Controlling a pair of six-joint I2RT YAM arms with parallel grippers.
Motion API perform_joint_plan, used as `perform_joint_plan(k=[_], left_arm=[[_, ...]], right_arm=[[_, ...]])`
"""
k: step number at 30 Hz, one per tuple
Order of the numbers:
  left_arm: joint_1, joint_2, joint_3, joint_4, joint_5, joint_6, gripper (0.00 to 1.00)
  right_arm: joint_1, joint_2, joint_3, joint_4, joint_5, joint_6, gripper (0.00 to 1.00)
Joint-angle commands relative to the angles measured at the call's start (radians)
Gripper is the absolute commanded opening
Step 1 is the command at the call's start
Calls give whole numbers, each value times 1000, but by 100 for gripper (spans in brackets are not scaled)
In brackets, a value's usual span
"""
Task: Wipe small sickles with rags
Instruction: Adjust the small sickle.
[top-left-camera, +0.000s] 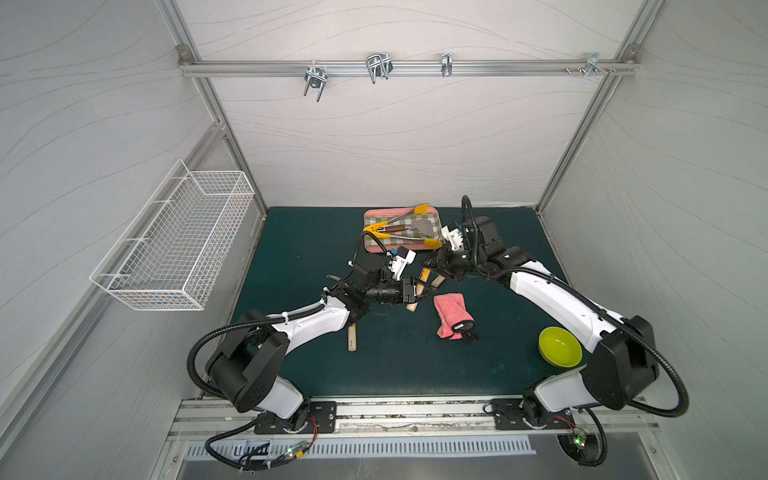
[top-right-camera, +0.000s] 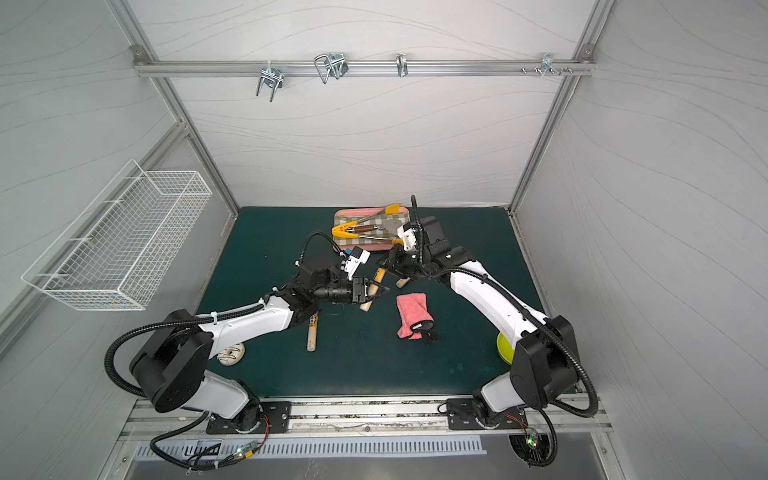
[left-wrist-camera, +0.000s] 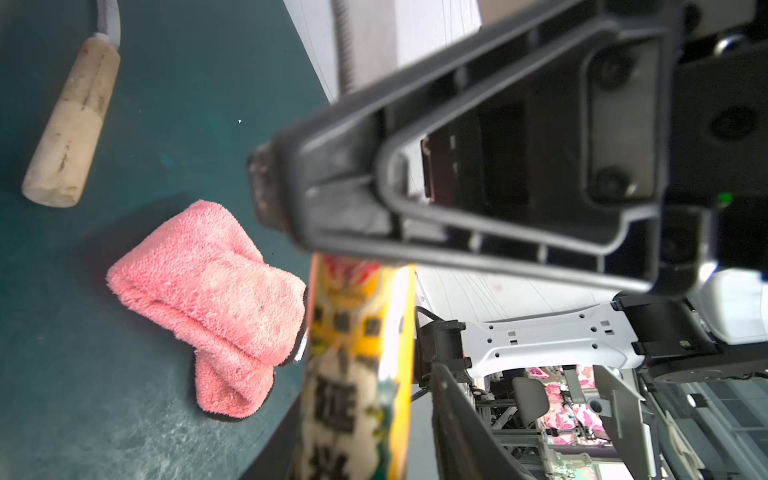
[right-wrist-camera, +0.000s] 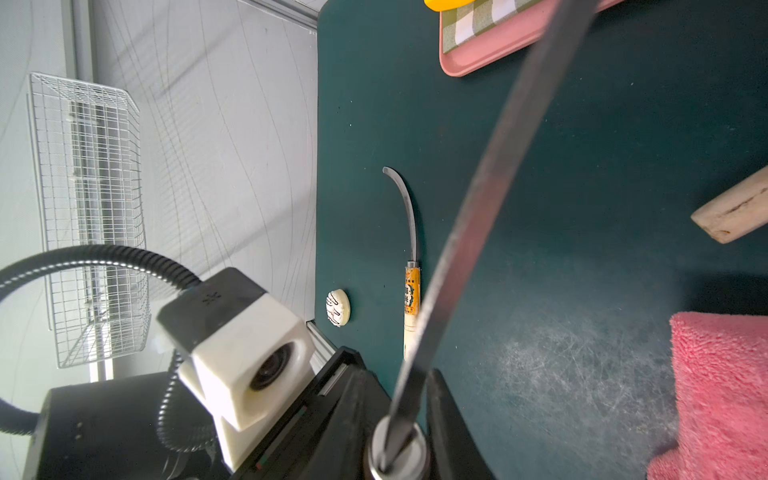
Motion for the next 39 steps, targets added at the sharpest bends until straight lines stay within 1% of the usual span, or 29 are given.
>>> perform_joint_plan(k=[1,5,7,8,11,12,16,18,19,23,24,26,28,34,36,39], left_arm=[[-9,20,52,10,-6,24,40],[-11,26,52,8,-6,22,38],[-12,26,52,-2,-8,26,34],[-12,26,52,-6,-9,29,30],[-11,27,55,-13,-12,33,6],[-12,29,56,-13,-11,32,0],[-12,35,58,-9,-15,33,0],[-12,35,54,-3,-20,29,0],[-11,31,49,2,-29,28,0],[-3,20,30,13,-61,22,0],[1,18,22,22,-65,17,0],[16,12,1,47,-74,2,0],[32,10,-21,75,-72,-16,0],[79,7,-84,180,-42,-82,0],[87,5,-103,213,-32,-105,0],[87,0,-113,218,-26,-111,0]], right_arm=[[14,-3,25,-13,32,27,4],[16,-9,27,-12,60,28,4],[15,-7,38,-18,61,25,4],[15,-6,39,-20,59,26,4],[17,-9,37,-14,56,32,4],[18,-9,34,-14,56,32,4],[20,-19,19,-14,59,34,5],[20,-24,12,-13,57,29,8],[20,-25,11,-19,55,24,12],[20,-42,7,-57,57,-27,39],[20,-51,5,-64,60,-46,44],[16,-68,12,-117,65,-97,51],[12,-87,16,-171,76,-150,54],[-50,-158,9,-384,149,-295,57],[-72,-148,19,-465,184,-358,57],[-68,-95,27,-554,231,-433,57]])
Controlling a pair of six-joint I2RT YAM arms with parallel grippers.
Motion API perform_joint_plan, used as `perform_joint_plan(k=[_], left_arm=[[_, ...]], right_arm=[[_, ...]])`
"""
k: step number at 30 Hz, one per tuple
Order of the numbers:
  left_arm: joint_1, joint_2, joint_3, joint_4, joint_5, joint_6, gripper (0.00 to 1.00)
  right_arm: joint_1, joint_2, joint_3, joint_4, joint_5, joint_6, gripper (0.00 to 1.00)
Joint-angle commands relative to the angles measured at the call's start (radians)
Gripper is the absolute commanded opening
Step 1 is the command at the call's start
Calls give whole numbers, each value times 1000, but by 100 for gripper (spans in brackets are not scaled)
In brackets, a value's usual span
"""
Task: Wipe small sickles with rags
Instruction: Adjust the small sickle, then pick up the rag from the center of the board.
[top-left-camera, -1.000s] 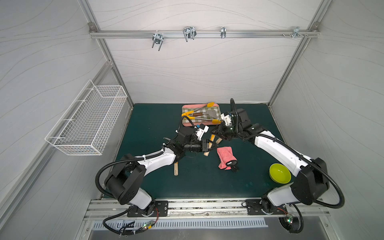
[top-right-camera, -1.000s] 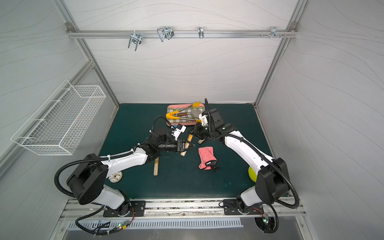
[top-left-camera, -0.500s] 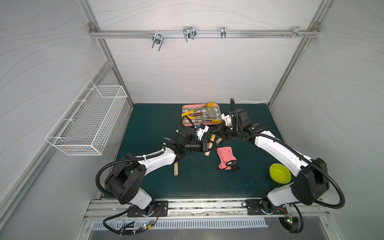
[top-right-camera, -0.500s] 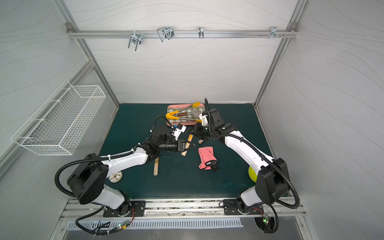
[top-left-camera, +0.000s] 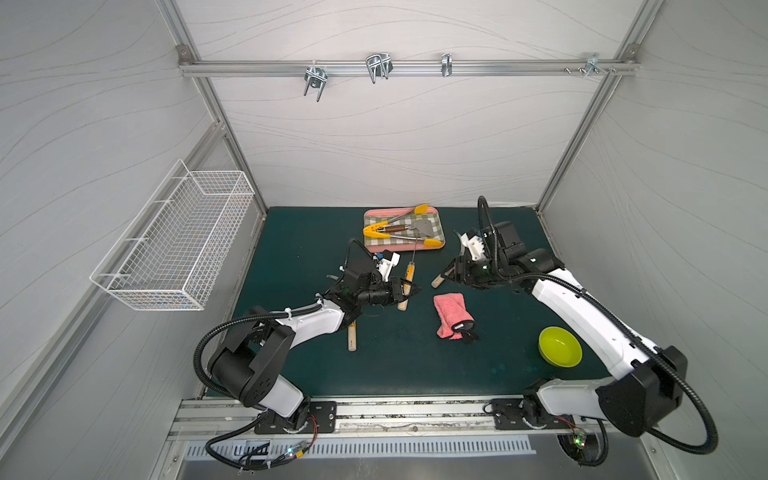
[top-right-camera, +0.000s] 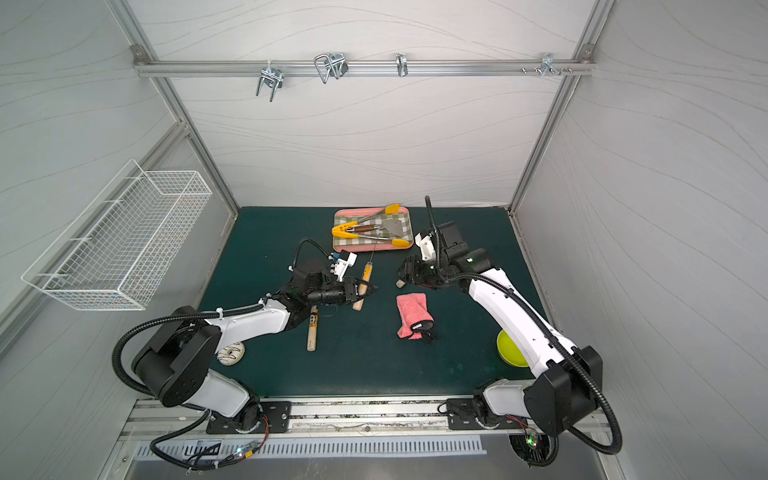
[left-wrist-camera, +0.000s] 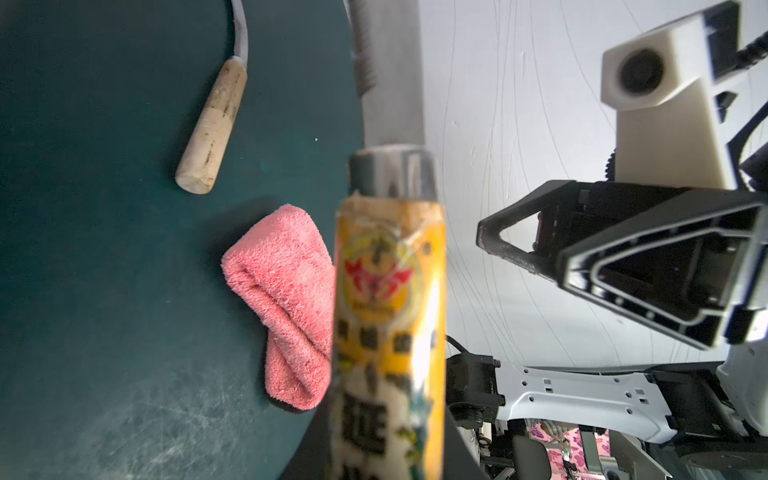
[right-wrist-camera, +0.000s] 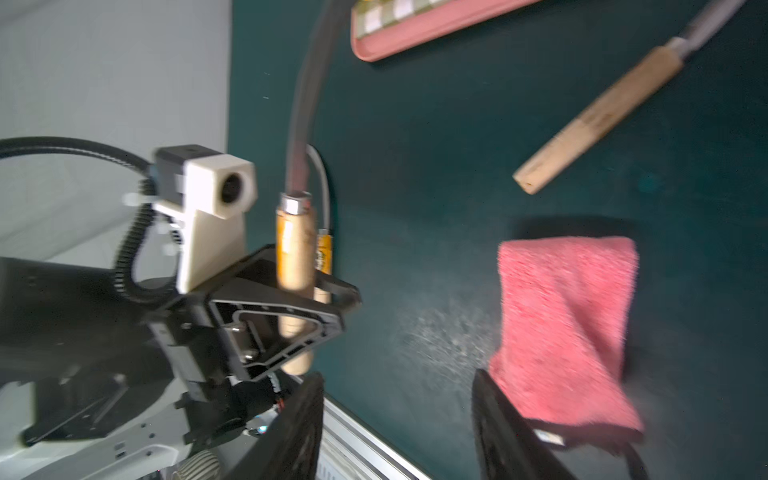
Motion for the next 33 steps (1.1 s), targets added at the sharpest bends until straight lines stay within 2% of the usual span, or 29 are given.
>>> perform_joint_plan(k=[1,5,11,16,28,33], left_arm=[[1,-24,1,115,27,-33,0],[2,-43,-18,93,23,-20,0],[1,-71,-39,83,19,-16,0],[1,-90,-40,52,15,2,0],[3,-108,-52,58,11,0,0],[4,-120,-55,44,12,11,0]], right_arm=[[10,59,9,-177,97,-126,57],[47,130,-24,-185,192,-140,58],[37,219,-46,-165,246,-146,58],[-3,230,-59,-149,246,-158,59],[-6,369,-120,-103,223,-169,64],[-3,422,-134,-59,156,-170,66]])
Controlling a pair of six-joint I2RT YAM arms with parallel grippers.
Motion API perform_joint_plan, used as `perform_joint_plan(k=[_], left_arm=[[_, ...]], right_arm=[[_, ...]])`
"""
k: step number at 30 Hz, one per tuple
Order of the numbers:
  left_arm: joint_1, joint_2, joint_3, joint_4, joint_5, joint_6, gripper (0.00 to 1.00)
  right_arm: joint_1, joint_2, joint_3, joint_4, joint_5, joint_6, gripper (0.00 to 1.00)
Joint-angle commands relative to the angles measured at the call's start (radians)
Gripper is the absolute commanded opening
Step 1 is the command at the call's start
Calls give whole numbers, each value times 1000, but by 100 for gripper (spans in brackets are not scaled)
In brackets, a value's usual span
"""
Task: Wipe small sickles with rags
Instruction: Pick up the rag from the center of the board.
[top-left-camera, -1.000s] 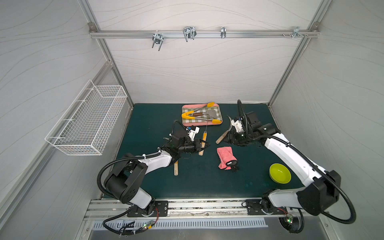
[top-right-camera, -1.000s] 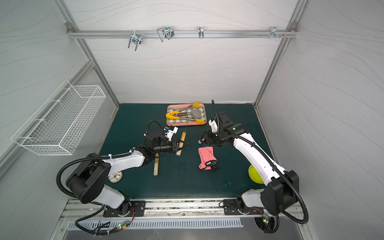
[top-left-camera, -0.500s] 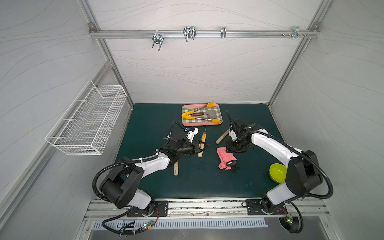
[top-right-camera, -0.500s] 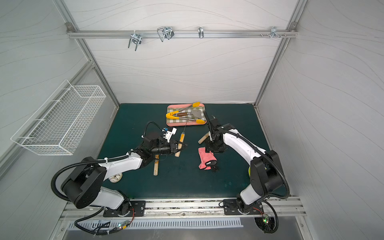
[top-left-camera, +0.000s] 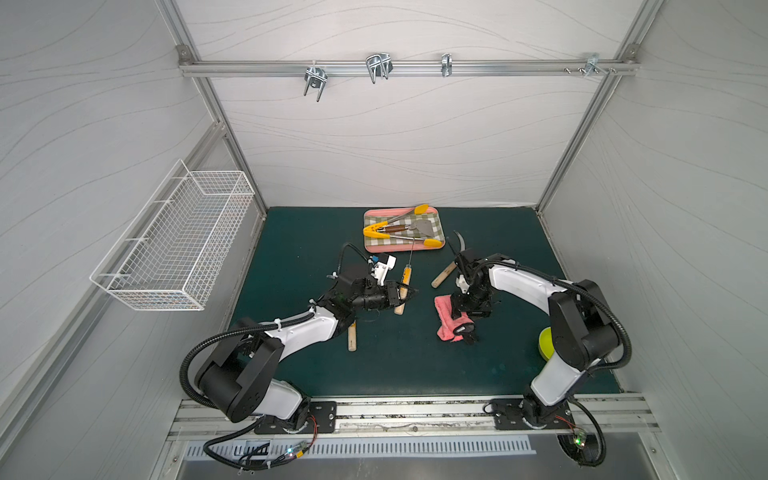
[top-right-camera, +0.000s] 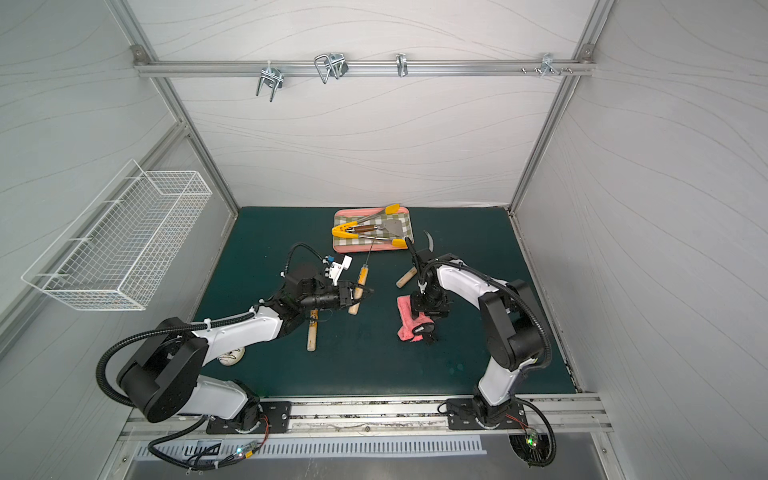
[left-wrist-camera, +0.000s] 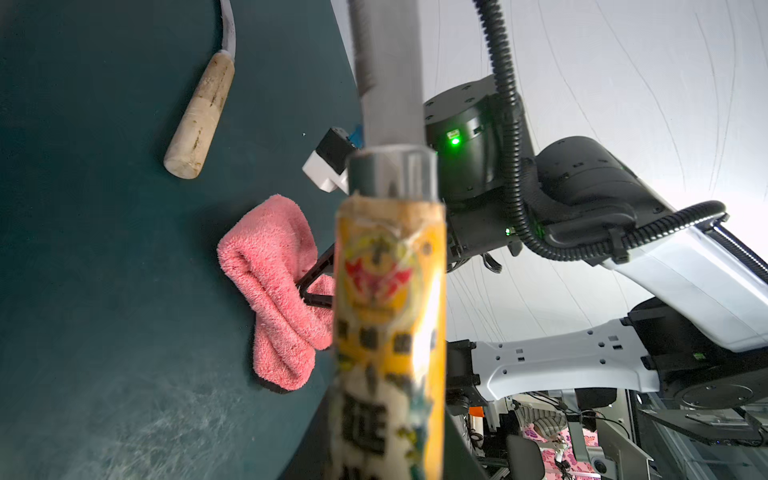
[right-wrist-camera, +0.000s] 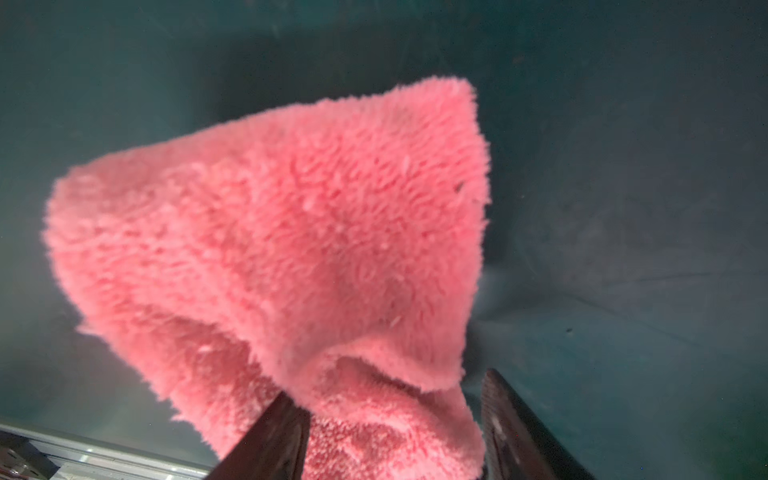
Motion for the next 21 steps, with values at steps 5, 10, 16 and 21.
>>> perform_joint_plan(k=[5,10,16,21], left_arm=[[6,-25,-4,55,7,17,0],[8,-24,-11,76,8,6,0],[13,-32,-22,69,10,10,0],[18,-39,-31,61,10,13,0]], right_arm=[[43,67,11,51,-107,-6,71],[70,104,17,84,-157,14,70],[77,115,-6,159,-234,39,39],[66,84,-30,220,-292,53,11]])
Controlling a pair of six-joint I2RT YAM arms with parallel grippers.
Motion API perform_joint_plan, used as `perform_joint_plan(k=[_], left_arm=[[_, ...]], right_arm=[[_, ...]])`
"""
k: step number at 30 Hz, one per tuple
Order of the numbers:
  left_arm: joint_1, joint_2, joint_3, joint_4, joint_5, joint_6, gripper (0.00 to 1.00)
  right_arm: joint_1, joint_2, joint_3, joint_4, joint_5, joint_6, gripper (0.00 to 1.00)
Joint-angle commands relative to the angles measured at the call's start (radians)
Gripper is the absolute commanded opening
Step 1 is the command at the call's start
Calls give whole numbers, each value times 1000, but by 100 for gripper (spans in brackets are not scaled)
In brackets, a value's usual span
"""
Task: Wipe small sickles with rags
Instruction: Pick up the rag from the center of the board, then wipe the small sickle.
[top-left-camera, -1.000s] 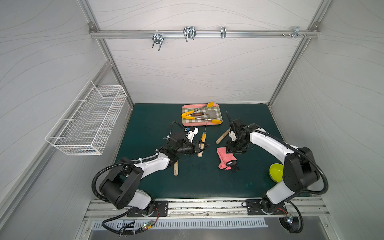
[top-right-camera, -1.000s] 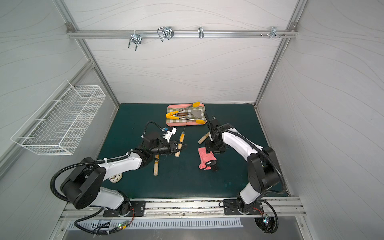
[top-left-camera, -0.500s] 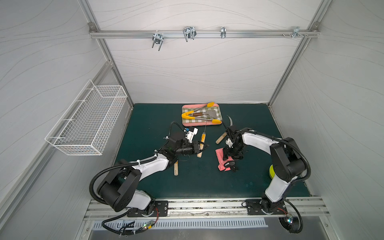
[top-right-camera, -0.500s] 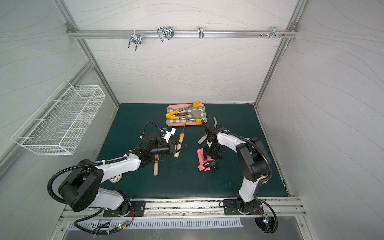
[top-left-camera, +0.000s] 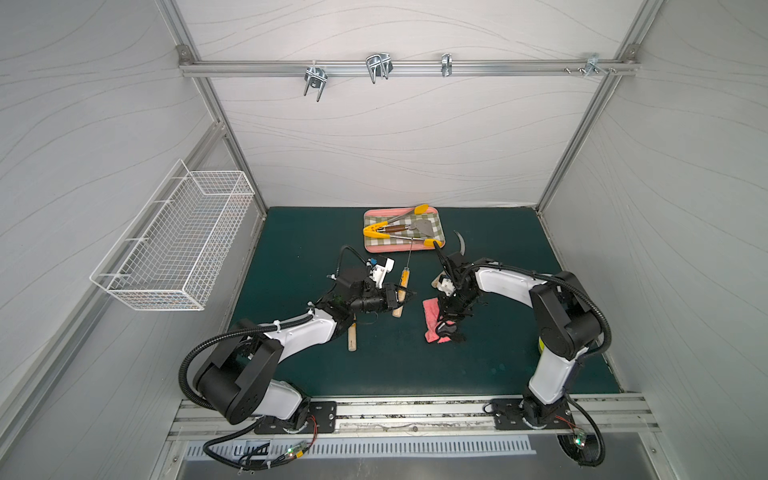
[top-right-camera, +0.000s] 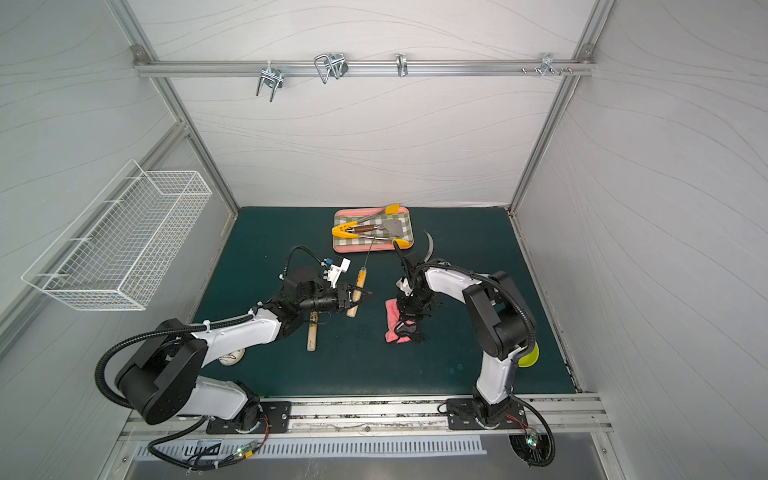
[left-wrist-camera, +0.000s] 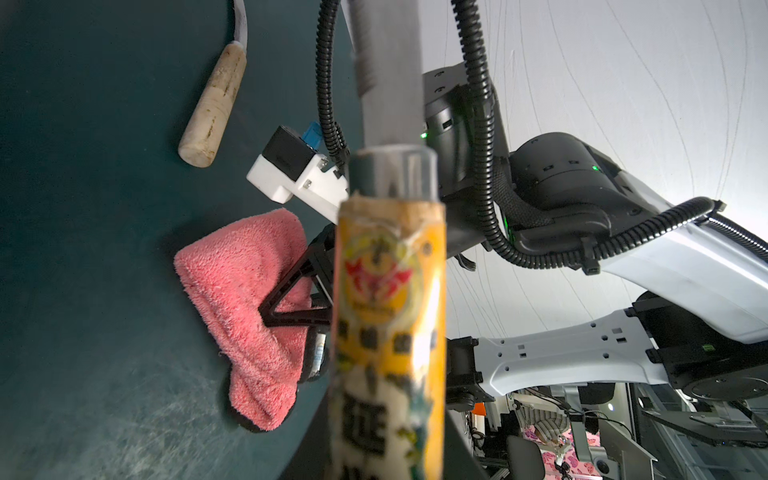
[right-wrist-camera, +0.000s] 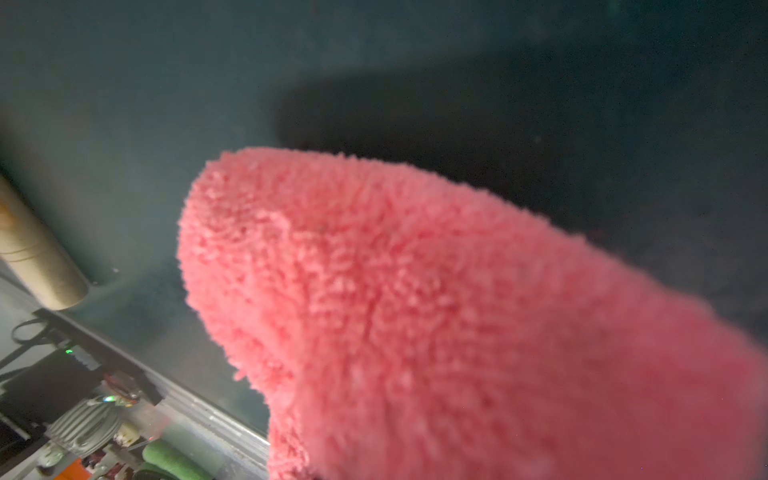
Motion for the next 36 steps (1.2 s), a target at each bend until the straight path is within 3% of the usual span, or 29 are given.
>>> perform_joint_plan(k=[1,12,21,26,32,36], left_arm=[[8,-31,0,54,10,9,0],[-10,-25,14,12,32,5,0],[-144,0,45,22,-1,-19,0],[-165,23,48,55,-23,-47,0],[-179,50,64,52,-26,-43,0],[-185,69,69,65,-25,-48,0]], right_arm=[[-9,-21,-34,71,-56,13,9],[-116,-186,90,-71,-37,-54,3],[-138,-53,368,-184,143,-91,2],[-139,29,504,-202,191,-66,2],[-136,42,547,-157,141,-43,2],[-136,19,513,-73,27,-56,2]])
